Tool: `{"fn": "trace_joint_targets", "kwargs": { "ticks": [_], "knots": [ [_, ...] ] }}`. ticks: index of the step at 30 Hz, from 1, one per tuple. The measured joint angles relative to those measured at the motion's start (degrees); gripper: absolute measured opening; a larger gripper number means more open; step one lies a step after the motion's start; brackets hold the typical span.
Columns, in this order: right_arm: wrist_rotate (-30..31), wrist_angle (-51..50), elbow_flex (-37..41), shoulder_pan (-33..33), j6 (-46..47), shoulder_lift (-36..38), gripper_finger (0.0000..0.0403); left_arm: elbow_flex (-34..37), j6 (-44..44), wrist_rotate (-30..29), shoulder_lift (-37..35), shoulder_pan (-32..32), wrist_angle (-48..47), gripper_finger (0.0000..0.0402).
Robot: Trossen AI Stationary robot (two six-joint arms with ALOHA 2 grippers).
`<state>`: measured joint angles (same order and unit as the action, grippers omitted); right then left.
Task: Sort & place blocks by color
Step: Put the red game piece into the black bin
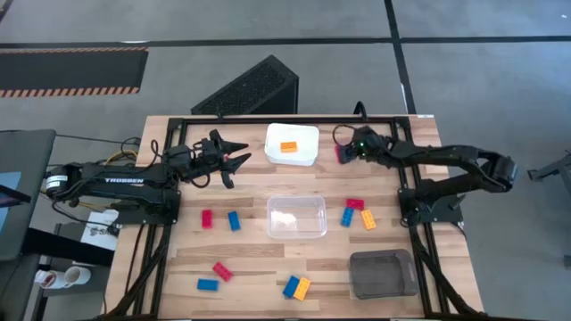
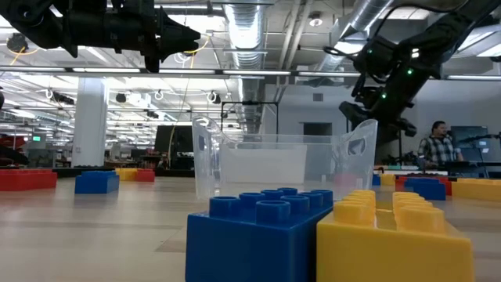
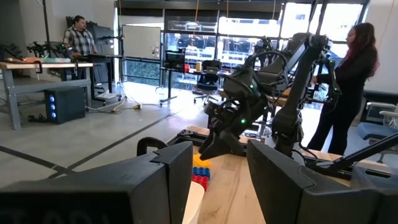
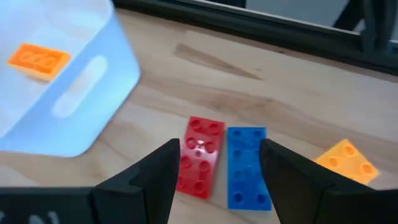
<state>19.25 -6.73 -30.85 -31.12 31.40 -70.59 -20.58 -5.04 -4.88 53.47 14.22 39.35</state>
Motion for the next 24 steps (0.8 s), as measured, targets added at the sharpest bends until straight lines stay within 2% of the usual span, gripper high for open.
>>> {"fn": "trace_joint_targets", "kwargs": {
  "ticks": [4,12,24],
  "knots": [
    [0.13,0.27,-0.05,2.08,1.46,-0.59,0.0244,0.0,0.0,0.01,0.0,0.0,0.02,0.0141],
    [-1.16,5.34,-0.23,4.45,2.31,-10.27,0.0244,0.0,-0.09,0.31,0.0,0.0,0.13,0.0141],
    [-0.18,1.39,-8.32,3.64,3.47,-21.04,0.0244,0.0,-0.2,1.5,0.0,0.0,-0.18,0.0141]
  ]
}}
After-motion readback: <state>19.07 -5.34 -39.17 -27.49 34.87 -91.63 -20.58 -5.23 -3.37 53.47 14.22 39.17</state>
